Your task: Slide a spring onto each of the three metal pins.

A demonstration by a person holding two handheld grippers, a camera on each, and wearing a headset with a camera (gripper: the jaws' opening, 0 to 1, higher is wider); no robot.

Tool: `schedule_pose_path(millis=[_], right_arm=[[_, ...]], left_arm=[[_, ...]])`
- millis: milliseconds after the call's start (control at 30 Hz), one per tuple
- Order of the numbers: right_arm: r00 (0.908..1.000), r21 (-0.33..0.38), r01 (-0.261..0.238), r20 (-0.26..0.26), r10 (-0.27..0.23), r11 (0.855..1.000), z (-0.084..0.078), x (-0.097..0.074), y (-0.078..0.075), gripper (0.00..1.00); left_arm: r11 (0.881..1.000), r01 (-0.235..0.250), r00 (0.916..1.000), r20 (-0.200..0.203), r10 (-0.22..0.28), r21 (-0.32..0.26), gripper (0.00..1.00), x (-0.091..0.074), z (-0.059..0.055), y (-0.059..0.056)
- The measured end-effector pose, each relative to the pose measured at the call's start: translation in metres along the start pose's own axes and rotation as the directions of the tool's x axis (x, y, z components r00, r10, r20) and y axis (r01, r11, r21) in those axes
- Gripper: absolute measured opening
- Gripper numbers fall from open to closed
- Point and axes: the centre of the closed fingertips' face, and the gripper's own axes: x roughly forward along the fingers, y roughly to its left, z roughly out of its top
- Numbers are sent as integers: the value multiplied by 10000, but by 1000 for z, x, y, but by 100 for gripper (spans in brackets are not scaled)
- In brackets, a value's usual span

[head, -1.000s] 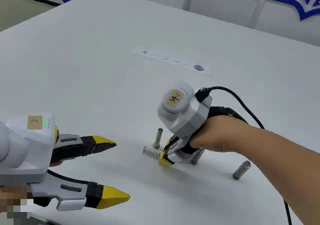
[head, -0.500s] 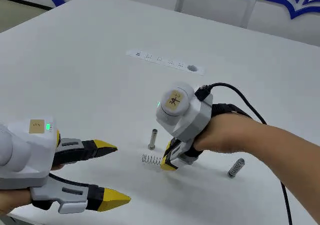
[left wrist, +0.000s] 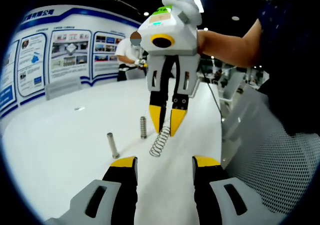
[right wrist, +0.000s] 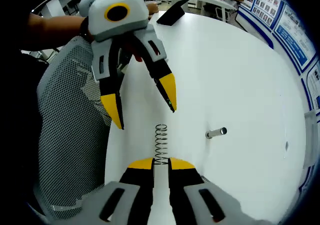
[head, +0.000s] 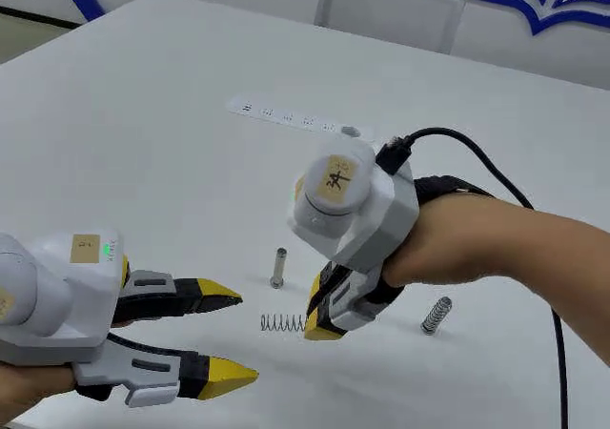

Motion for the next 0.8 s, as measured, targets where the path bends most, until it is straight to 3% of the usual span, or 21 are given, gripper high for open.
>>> schedule_pose_path(millis=[267, 800], right_arm=[[10000, -465, -28, -86, 24, 9989, 11, -5, 9, 11], [10000, -829, -61, -57, 56, 9965, 22, -10, 16, 11]], left_arm=[[9986, 215, 9998, 0, -216, 479, 29, -1, 6, -4], [9941, 267, 9994, -229, -244, 1048, 18, 1, 7, -5]])
